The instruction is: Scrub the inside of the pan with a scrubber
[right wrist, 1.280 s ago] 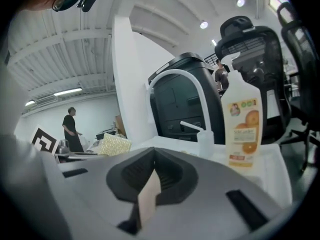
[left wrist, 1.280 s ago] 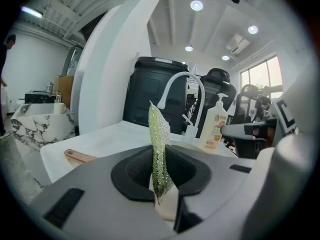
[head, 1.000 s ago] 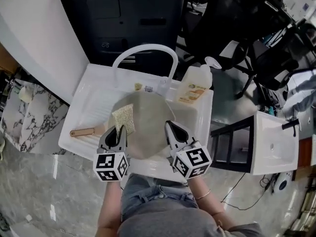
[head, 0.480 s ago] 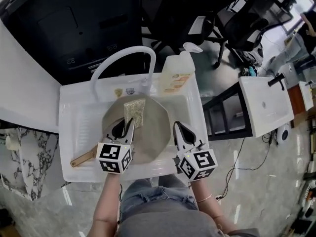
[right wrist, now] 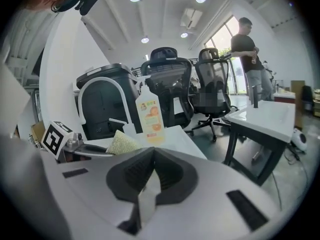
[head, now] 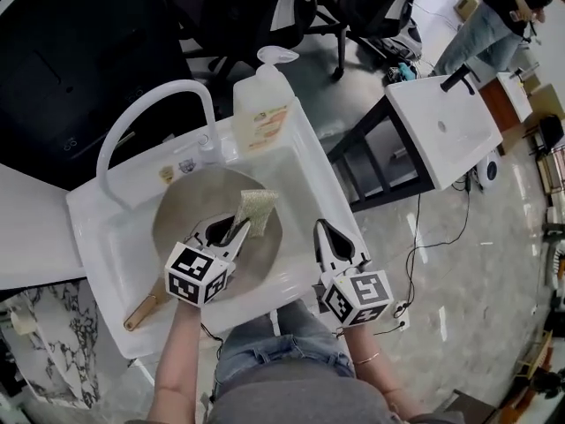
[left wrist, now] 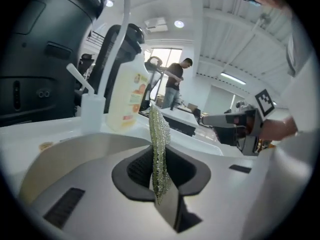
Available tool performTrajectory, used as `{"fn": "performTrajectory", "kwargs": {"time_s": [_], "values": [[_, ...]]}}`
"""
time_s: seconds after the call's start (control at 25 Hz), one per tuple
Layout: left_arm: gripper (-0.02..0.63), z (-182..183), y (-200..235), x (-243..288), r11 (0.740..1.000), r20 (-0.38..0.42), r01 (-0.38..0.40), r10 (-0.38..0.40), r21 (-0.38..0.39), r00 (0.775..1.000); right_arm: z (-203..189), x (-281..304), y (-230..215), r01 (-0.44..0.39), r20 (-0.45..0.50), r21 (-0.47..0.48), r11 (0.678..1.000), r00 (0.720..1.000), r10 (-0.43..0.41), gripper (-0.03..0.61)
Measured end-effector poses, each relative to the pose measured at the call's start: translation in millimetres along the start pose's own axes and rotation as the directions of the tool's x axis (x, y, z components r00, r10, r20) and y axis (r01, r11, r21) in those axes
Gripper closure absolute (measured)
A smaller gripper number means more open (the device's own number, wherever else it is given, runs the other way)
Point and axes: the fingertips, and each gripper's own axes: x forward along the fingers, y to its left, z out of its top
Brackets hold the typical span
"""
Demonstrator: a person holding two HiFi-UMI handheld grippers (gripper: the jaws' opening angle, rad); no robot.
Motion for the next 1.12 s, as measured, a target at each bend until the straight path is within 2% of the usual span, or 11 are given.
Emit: {"fn": "performTrajectory", "kwargs": {"time_s": [0.12, 0.28, 0.48, 0.64, 0.96, 1.12], "values": [[0.546, -12, -5, 13, 0.997, -0.053, 0.051, -0.048, 0.05, 0.997, -5, -4, -6, 0.02, -0.004, 0.018, 1.0, 1.0, -0.02, 0.568], [0.546, -28, 3, 29, 0.995, -0.096, 0.03, -0.021, 0.097, 0.995, -10, -3, -12, 0.03, -0.011, 0.034, 0.999, 0.999, -0.03, 0.568], [0.546, -40, 21, 45, 0.999, -0.088, -0.03, 0.034, 0.046, 0.996, -10, 4, -17, 0.031, -0.009, 0.049, 0.998, 0.999, -0.03, 0.568], [0.546, -42, 32, 55, 0.995, -0.085, -0.087, 0.09, 0.043, 0.992, -7, 9, -17, 0.024, -0.004, 0.054, 0.998, 1.0, -0.024, 0.568], [0.546, -34, 59, 64, 0.982, -0.05, -0.187, 0.186, -0.012, 0.981, -4, 17, -17, 0.016, -0.012, 0.051, 0.999, 1.0, -0.015, 0.568], [0.546, -30, 77, 62, 0.968, -0.037, -0.25, 0.249, -0.005, 0.968, -3, 21, -15, 0.011, -0.016, 0.047, 0.999, 1.0, -0.01, 0.568]]}}
